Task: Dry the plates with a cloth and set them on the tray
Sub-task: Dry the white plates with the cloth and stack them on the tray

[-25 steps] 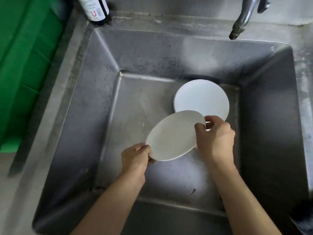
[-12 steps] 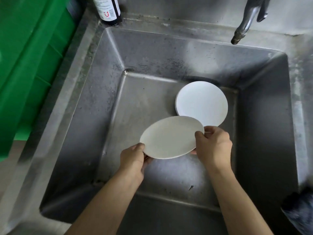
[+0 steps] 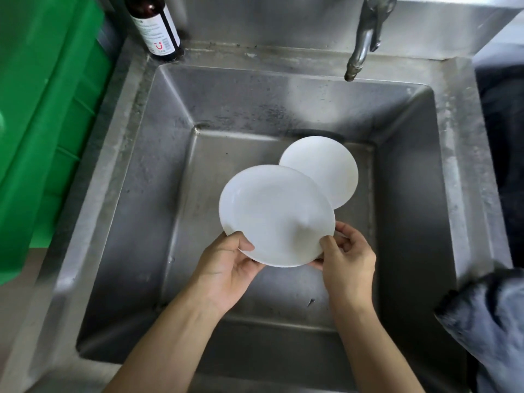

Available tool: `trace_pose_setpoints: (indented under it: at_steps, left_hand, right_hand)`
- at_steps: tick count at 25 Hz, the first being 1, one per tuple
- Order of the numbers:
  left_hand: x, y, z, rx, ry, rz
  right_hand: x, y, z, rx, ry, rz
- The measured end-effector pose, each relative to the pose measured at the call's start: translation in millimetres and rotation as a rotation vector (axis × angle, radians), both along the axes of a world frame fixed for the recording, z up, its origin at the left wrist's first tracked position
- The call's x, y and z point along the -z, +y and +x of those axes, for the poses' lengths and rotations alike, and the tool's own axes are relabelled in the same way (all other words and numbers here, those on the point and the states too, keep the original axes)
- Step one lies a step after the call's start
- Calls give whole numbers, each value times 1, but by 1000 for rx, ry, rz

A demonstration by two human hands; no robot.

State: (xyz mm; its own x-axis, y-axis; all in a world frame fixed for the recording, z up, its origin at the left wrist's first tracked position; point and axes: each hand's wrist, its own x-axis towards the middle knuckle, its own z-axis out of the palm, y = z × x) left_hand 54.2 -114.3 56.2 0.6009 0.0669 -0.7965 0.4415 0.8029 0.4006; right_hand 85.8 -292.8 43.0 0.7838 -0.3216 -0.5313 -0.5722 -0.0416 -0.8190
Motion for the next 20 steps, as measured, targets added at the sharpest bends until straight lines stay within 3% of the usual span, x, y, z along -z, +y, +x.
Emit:
trace_pose_setpoints:
  at_steps: [5, 8, 11, 14, 16, 18, 20]
  left_hand:
    - [-38, -4, 0, 35, 16, 68]
    - [-65, -4, -2, 47, -1, 103]
    - [-89, -8, -6, 49, -44, 106]
    - [-111, -15, -10, 109, -77, 115]
    - [-125, -18, -13, 139, -69, 142]
    - [-139, -22, -16, 158, -81, 185]
    - [-153, -23, -19, 192, -125, 224]
  right_hand:
    - [-37, -8, -12, -45, 15, 34]
    - [-64, -22, -22, -148, -26, -86]
    - [-86, -50, -34, -193, -210, -386]
    - [-92, -91, -47, -222, -359, -904]
    - [-88, -127, -59, -209, -173, -1092]
    - [-77, -160, -76, -264, 85, -1045]
    - [-62, -179, -97, -369, 121, -965]
